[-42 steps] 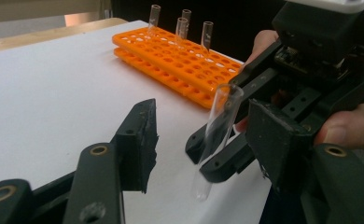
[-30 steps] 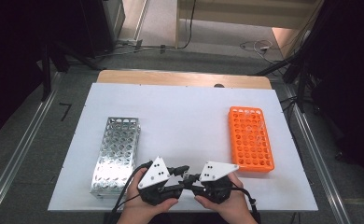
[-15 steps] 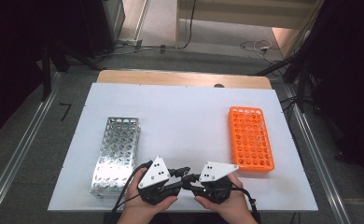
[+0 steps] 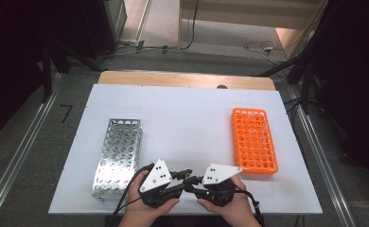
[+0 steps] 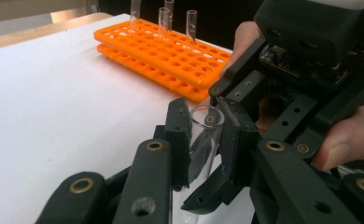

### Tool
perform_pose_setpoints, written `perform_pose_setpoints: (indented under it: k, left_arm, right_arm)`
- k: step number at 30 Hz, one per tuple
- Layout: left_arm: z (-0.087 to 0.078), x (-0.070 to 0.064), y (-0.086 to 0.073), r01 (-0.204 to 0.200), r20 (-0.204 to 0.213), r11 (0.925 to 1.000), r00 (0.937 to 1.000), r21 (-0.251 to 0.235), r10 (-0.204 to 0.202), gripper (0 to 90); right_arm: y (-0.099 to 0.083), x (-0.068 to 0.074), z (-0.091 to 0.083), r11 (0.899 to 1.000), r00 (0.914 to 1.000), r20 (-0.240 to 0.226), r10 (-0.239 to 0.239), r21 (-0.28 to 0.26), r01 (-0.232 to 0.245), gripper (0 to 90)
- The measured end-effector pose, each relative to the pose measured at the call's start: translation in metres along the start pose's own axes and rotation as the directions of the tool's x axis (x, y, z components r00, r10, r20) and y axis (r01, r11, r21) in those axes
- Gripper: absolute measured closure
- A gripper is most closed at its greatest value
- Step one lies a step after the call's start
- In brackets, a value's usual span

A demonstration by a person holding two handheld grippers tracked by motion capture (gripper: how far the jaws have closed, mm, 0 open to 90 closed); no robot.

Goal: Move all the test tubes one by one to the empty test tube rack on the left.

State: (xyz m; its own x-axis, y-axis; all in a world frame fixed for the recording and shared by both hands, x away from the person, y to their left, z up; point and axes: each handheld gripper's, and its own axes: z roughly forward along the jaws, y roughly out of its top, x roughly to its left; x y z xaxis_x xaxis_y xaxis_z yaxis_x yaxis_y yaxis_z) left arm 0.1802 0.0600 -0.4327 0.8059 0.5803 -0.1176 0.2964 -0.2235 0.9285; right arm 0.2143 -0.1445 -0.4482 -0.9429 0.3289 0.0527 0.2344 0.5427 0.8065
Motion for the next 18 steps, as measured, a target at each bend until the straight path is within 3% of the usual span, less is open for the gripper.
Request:
perform_pose_setpoints:
  k: [18]
  left_arm:
    - [-0.0025, 0.0025, 0.0008, 0.004, -0.018, 0.9999, 0.9998, -0.013, -0.004, 74.8]
  right_arm:
    - [-0.0011, -0.0031, -0.0014, 0.999, 0.9996, -0.020, 0.022, -0.026, -0.023, 71.2]
